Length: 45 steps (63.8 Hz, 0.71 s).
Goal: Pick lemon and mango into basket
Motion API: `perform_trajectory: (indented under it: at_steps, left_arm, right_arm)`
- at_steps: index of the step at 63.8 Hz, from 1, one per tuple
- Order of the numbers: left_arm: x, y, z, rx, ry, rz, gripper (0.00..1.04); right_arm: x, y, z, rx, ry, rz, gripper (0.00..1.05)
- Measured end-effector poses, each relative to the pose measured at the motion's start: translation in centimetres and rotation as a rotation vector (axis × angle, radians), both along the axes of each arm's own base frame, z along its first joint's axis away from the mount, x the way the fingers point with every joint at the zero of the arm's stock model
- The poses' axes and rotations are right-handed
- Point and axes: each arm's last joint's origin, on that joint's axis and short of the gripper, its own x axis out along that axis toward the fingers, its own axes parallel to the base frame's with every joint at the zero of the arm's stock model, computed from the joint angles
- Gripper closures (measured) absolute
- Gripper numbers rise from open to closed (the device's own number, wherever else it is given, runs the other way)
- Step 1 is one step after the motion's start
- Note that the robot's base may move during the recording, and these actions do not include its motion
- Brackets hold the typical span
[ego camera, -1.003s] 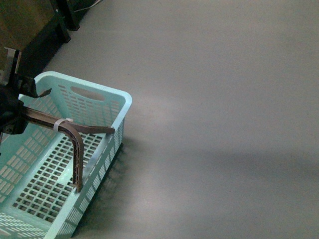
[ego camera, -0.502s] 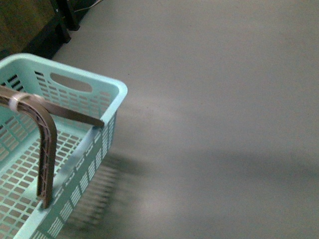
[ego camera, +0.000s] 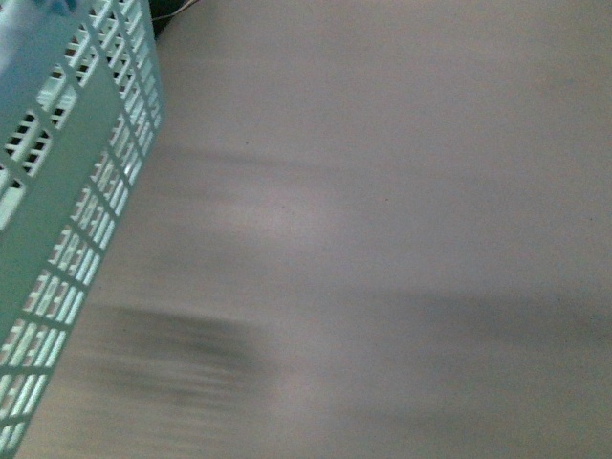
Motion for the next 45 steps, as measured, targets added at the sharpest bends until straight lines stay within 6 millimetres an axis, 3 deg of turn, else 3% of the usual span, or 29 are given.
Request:
perform_trajectory:
  at_steps: [6,27,45]
  left_arm:
    - [-0.7,0.1,0.7,-0.001,-0.011,0.017,1.00]
    - [-3.5,0.6,2.4,0.047,-0.005,0.062,1.00]
    - [-3.5,0.6,2.6,0.054,-0.009,0.061,1.00]
  right_arm:
    - [0.0,0.0,0.0,0.000,0.000,0.000,0.09]
    - [0.0,0.0,0.0,0.000,0.000,0.000,0.09]
    - [0.0,0.0,0.0,0.000,0.000,0.000,0.09]
